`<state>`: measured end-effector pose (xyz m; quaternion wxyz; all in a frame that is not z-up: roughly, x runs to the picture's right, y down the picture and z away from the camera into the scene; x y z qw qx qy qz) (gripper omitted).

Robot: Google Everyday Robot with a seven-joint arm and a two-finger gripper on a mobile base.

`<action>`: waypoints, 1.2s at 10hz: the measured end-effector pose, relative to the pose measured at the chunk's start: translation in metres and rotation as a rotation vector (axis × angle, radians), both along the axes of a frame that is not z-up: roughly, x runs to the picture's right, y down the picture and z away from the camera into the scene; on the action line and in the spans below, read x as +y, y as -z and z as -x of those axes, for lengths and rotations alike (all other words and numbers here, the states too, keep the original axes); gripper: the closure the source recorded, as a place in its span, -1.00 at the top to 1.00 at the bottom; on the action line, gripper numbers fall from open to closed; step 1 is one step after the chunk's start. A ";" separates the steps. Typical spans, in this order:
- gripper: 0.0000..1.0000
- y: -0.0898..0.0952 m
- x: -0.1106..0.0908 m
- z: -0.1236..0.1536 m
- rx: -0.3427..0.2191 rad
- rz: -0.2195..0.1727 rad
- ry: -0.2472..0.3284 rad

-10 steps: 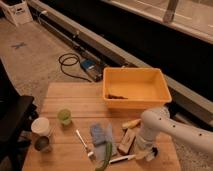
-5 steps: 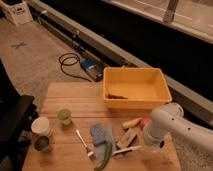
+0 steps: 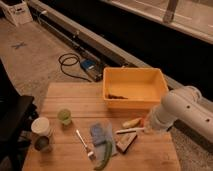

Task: Place brush in metal cup

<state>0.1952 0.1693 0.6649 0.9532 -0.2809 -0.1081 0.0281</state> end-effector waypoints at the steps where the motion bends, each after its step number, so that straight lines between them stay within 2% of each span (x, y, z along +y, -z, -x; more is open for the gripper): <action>1: -1.00 0.001 -0.009 0.011 -0.029 -0.020 0.008; 2: -1.00 0.001 -0.020 0.034 -0.080 -0.042 0.023; 4: -1.00 0.002 -0.031 0.077 -0.158 -0.055 0.072; 10: -1.00 0.002 -0.030 0.077 -0.156 -0.054 0.075; 12: -1.00 0.002 -0.034 0.083 -0.175 -0.066 0.108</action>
